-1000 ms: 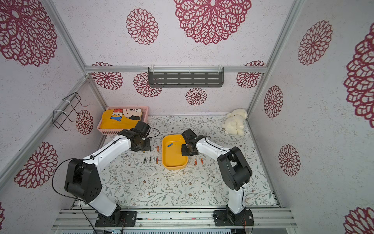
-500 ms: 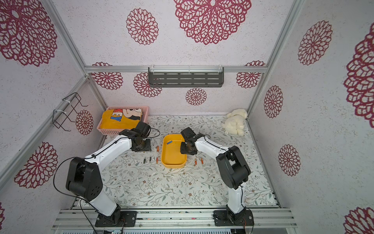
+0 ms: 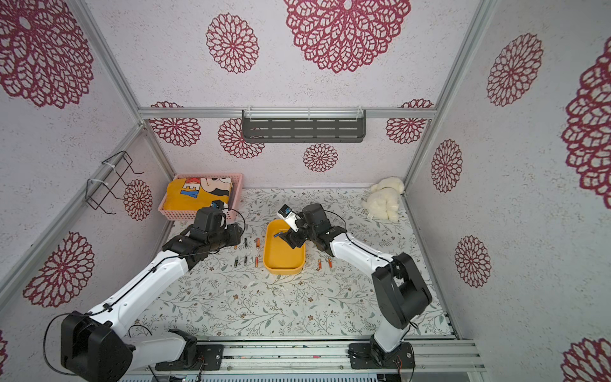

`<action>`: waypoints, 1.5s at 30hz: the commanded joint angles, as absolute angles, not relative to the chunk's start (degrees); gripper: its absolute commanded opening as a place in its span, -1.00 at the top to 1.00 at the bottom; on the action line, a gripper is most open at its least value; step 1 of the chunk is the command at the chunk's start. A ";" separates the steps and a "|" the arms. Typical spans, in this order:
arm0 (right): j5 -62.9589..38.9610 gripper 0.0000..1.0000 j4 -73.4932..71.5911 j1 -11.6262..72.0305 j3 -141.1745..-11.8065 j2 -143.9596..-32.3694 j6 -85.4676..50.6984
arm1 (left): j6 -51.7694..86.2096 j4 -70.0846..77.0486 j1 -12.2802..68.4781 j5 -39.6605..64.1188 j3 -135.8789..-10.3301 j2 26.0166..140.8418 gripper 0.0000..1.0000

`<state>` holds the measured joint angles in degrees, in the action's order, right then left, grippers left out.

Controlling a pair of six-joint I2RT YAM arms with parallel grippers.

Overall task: Take the batteries out of the storage box
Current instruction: Pick up the battery from the storage box.

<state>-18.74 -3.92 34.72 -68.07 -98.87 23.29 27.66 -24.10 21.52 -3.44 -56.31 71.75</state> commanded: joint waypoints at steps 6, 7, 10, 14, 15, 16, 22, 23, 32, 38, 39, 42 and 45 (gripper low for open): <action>-25.55 -0.51 -1.55 32.86 -77.08 -110.41 49.37 | 26.43 -8.96 21.65 2.90 -45.70 65.27 0.13; -24.89 -0.50 0.67 32.79 -79.09 -112.33 50.96 | 26.40 -8.96 21.69 2.92 -45.16 65.08 0.13; -23.42 -0.46 4.49 32.87 -83.21 -116.19 54.23 | 26.74 -8.88 21.71 3.18 -43.92 65.14 0.13; -21.76 -0.47 1.97 32.89 -84.05 -118.34 55.62 | 27.39 -8.52 21.71 3.14 -42.68 65.45 0.13; -21.76 -0.47 3.25 32.95 -85.48 -119.22 55.92 | 27.38 -8.53 21.66 3.03 -42.63 65.55 0.13; -22.01 -0.47 4.84 33.11 -87.29 -120.35 56.05 | 27.33 -8.61 21.66 2.97 -42.63 65.72 0.13; -23.37 -0.46 11.49 33.84 -94.80 -125.84 56.78 | 26.28 -9.50 21.66 3.74 -43.47 67.39 0.13; -23.51 -0.45 13.46 33.79 -96.63 -127.06 56.91 | 26.19 -9.81 21.70 3.73 -43.74 67.59 0.13; -24.40 -0.41 22.03 33.75 -106.89 -133.97 57.52 | 26.51 -10.57 21.66 3.22 -44.25 69.91 0.13; -24.70 -0.38 29.21 33.99 -115.99 -139.52 57.74 | 26.72 -11.31 21.69 2.75 -44.74 70.97 0.13; -24.70 -0.37 30.97 33.93 -117.90 -140.65 57.74 | 26.74 -11.50 21.68 2.41 -44.80 71.01 0.13; -24.78 -0.31 36.71 34.01 -124.35 -144.37 57.61 | 26.77 -11.78 21.63 1.95 -44.74 70.93 0.13; -24.02 -0.16 40.60 34.19 -127.97 -146.72 57.46 | 26.78 -12.43 21.69 1.26 -44.74 70.93 0.14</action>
<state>-23.35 32.21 33.76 -125.34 -145.12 56.34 27.05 -11.49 21.52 2.24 -43.24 70.87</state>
